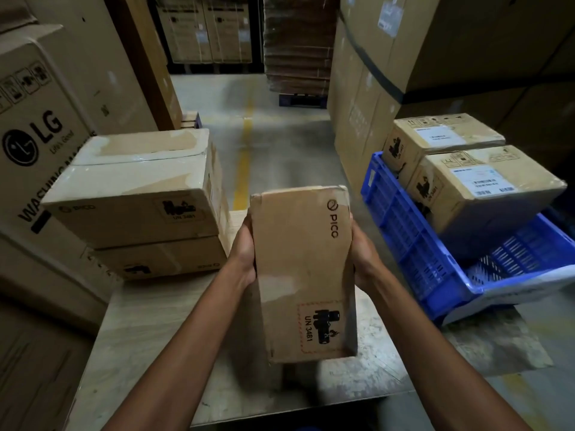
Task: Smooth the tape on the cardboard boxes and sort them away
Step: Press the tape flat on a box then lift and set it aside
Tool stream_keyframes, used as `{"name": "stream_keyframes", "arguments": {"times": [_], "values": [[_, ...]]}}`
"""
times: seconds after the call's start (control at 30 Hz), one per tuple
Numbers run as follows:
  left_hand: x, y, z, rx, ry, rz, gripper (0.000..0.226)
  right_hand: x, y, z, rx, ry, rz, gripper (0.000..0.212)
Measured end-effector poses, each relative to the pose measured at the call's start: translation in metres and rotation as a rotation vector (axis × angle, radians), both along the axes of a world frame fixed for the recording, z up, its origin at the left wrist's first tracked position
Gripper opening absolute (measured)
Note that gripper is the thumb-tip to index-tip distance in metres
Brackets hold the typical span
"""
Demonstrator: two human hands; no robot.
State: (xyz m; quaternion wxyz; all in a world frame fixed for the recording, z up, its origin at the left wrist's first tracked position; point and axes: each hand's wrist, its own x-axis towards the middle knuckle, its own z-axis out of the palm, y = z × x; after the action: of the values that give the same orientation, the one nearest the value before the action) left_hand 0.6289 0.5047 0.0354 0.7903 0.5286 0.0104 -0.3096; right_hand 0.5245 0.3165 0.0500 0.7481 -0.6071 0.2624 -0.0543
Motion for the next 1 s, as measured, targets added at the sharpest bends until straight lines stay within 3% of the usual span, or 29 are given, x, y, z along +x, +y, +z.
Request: {"name": "stream_keyframes", "arguments": {"times": [0.17,0.33,0.4,0.47,0.53,0.63,0.73,0.8,0.87,1.0], "values": [[-0.016,0.006,-0.004,-0.111,0.049,0.134,0.061,-0.003,0.007,-0.011,0.076,-0.064,-0.088,0.04],[-0.036,0.01,-0.012,-0.161,0.004,0.186,0.044,-0.007,0.015,-0.018,0.116,-0.055,-0.14,0.035],[-0.038,0.013,-0.019,-0.147,0.0,0.262,0.053,-0.009,0.017,-0.02,0.106,-0.086,-0.162,0.037],[-0.033,0.014,-0.041,-0.171,0.011,0.323,0.077,-0.012,0.019,-0.028,0.104,-0.118,-0.195,0.045],[-0.019,0.015,-0.088,-0.198,0.047,0.278,0.09,-0.016,0.02,-0.038,0.078,-0.099,-0.236,0.032],[-0.027,0.019,-0.074,-0.092,0.015,0.268,0.081,-0.023,0.018,-0.049,0.061,-0.068,-0.283,0.03],[-0.049,0.021,-0.028,0.029,-0.224,0.309,0.047,-0.029,0.02,-0.038,0.046,-0.087,-0.277,0.045],[-0.061,0.026,-0.008,0.091,-0.455,0.328,0.05,-0.036,0.022,-0.02,-0.071,-0.148,-0.308,0.044],[-0.071,0.034,0.008,0.187,-0.745,0.332,0.05,-0.047,0.028,0.003,-0.313,-0.278,-0.291,0.042],[-0.085,0.044,0.017,0.538,-1.369,0.193,0.042,-0.065,0.045,0.014,-0.982,-0.423,-0.091,0.031]]}}
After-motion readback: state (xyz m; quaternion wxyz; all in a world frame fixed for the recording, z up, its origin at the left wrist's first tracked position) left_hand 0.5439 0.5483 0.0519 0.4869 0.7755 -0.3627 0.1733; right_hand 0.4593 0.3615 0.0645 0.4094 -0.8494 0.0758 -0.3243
